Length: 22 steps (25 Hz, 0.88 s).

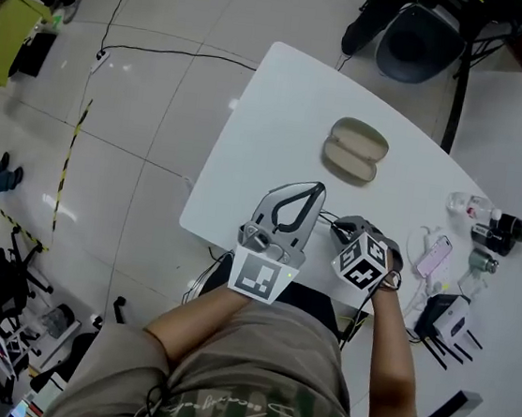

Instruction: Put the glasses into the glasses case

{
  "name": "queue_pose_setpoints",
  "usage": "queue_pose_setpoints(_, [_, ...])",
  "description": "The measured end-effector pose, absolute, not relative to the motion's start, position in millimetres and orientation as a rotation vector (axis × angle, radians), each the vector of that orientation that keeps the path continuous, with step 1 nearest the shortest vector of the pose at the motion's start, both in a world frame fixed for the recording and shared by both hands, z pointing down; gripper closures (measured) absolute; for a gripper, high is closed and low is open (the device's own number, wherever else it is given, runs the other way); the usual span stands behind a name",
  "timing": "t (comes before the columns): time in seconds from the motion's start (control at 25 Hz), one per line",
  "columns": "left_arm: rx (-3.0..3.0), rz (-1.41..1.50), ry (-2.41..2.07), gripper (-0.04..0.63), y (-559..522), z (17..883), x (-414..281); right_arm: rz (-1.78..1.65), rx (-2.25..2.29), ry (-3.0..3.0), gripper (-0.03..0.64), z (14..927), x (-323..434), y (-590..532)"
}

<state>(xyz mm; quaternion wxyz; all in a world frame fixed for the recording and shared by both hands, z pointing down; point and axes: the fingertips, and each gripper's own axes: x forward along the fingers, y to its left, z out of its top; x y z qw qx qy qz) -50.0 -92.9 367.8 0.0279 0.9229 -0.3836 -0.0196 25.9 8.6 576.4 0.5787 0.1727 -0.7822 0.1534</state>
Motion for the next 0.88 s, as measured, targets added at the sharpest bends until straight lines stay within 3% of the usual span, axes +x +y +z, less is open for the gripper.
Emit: queue_pose_setpoints(0.88, [2.826, 0.042, -1.217, 0.595, -120.4, 386.1, -25.8, 0.371, 0.355, -1.887, 0.583, 582.2, 27.5, -28.7])
